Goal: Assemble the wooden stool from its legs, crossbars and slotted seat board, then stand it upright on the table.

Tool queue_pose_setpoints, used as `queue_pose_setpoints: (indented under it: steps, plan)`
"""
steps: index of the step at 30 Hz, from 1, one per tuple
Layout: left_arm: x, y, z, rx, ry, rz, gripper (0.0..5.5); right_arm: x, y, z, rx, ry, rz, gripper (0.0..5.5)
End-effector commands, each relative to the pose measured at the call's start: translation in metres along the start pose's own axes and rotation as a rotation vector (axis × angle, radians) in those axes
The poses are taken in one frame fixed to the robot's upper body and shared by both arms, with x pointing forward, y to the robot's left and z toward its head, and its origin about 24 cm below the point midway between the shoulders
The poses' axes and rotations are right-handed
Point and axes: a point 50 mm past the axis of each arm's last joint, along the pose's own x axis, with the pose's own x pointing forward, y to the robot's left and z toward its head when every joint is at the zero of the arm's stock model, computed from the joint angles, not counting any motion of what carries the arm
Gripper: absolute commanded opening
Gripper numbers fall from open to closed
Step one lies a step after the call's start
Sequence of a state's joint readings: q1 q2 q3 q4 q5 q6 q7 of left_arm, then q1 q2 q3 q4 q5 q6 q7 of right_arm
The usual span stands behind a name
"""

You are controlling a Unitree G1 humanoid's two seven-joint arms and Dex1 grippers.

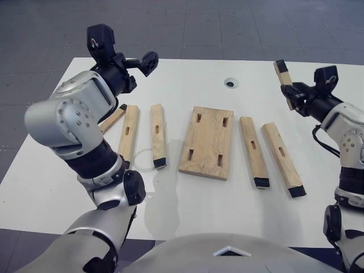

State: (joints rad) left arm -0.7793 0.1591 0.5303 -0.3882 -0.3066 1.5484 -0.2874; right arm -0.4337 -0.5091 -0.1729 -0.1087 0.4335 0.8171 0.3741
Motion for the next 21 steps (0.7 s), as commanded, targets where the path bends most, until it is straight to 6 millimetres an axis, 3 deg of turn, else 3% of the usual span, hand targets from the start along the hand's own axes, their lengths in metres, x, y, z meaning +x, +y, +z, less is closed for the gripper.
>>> queue_pose_setpoints:
  steps: [1, 6, 13, 21]
  plan:
    - [0.013, -0.018, -0.003, -0.221, 0.011, -0.241, 5.01, 0.011, 0.046, 0.024, -0.027, -0.087, 0.132, 1.28]
    - [0.030, -0.032, -0.008, -0.412, 0.036, -0.344, 5.01, 0.010, 0.104, 0.043, -0.040, -0.154, 0.311, 1.28]
    - [0.034, -0.041, -0.027, -0.445, 0.119, -0.324, 5.01, 0.009, 0.124, 0.049, -0.043, -0.166, 0.361, 1.28]
    - [0.037, -0.056, -0.035, -0.487, 0.167, -0.359, 5.01, 0.011, 0.138, 0.051, -0.038, -0.184, 0.381, 1.28]
